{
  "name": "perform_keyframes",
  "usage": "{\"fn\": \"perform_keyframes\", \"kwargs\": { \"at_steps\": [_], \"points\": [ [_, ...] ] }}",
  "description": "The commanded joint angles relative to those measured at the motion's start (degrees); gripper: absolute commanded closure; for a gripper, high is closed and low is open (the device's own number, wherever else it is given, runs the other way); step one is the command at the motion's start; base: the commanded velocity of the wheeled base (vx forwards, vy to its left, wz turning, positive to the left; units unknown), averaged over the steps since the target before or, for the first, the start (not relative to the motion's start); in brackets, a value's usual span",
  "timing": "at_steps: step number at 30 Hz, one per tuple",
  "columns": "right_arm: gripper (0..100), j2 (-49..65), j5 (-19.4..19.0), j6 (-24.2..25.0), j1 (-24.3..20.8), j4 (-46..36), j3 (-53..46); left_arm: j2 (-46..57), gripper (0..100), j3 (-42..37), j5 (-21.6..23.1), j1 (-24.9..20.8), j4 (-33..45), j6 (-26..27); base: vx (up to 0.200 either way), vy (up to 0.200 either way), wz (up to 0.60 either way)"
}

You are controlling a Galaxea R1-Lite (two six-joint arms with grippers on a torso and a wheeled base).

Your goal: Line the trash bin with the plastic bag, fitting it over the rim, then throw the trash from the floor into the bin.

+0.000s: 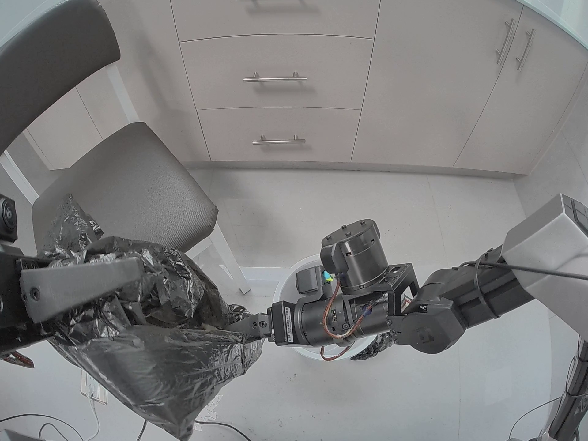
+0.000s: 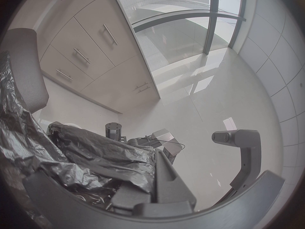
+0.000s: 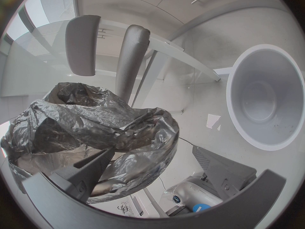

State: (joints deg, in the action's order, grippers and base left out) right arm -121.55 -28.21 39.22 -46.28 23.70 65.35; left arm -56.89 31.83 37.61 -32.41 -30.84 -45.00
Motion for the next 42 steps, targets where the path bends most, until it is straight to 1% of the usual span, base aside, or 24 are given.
{"fn": "perform_keyframes", "kwargs": {
  "at_steps": [1, 7, 8, 11, 16, 21, 26, 29, 30, 32, 35, 37, 38, 40, 42],
  "points": [
    [0, -1.14, 0.00, -0.02, -0.66, 0.03, 0.04, 0.29, 100, -0.19, 0.01, -0.10, -0.01, 0.00, 0.000, 0.000, 0.00],
    [0, -1.67, 0.00, 0.07, -1.62, 0.03, 0.12, 0.38, 100, -0.28, 0.01, -0.10, -0.01, -0.09, 0.000, 0.000, 0.00],
    [100, -1.67, 0.00, 0.16, -1.71, 0.03, 0.12, 0.29, 100, -0.28, 0.01, -0.10, -0.01, -0.09, 0.000, 0.000, 0.00],
    [100, -1.67, -0.27, 0.51, -2.50, 0.03, 0.12, 0.29, 100, -0.28, 0.01, -0.10, -0.01, -0.09, 0.000, 0.000, 0.00],
    [100, -1.14, -2.20, 3.85, -4.17, 0.03, 0.04, 0.38, 100, -0.28, 0.01, -0.10, -0.01, -0.09, 0.000, 0.000, 0.00],
    [100, -0.53, -2.55, 4.55, -5.76, 0.21, -0.67, 0.38, 100, -0.28, 0.01, -0.10, -0.01, 0.00, 0.000, 0.000, 0.00],
    [100, 1.76, -1.94, 4.46, -4.70, 0.03, -1.55, 0.38, 100, -0.36, 0.10, -0.10, -0.01, 0.00, 0.000, 0.000, 0.00],
    [100, 5.36, -1.94, 3.94, -1.45, 0.03, -3.13, 0.38, 100, -0.72, 0.01, -0.10, -0.10, 0.35, 0.000, 0.000, 0.00],
    [100, 5.36, -1.94, 3.94, -1.45, 0.03, -3.13, 0.38, 100, -0.72, 0.01, -0.10, -0.10, 0.35, 0.000, 0.000, 0.00],
    [100, 9.93, -1.85, 3.41, 2.15, -0.50, -4.80, 0.29, 100, -1.51, 0.01, -0.37, -0.10, 0.87, 0.000, 0.000, 0.00],
    [100, 14.41, -1.67, 3.23, 5.49, -3.84, -5.50, -0.24, 100, -1.77, -0.08, -1.51, -0.80, 0.87, 0.000, 0.000, 0.00],
    [100, 17.14, -0.97, 1.92, 7.08, -6.47, -5.94, -0.50, 100, -2.30, -0.17, -1.60, -1.59, 1.05, 0.000, 0.000, 0.00],
    [100, 19.51, 0.79, -0.02, 8.13, -8.14, -6.55, -0.67, 100, -2.65, -0.17, -1.77, -2.29, 0.96, 0.000, 0.000, 0.00],
    [100, 22.06, 6.24, -3.09, 8.75, -9.37, -7.61, -0.85, 100, -2.91, -0.61, -2.30, -3.00, 1.31, 0.000, 0.000, 0.00],
    [100, 24.08, 14.59, -6.61, 8.75, -9.72, -8.40, -1.29, 100, -3.27, -0.96, -2.74, -3.08, 3.42, 0.000, 0.000, 0.00]
  ]
}}
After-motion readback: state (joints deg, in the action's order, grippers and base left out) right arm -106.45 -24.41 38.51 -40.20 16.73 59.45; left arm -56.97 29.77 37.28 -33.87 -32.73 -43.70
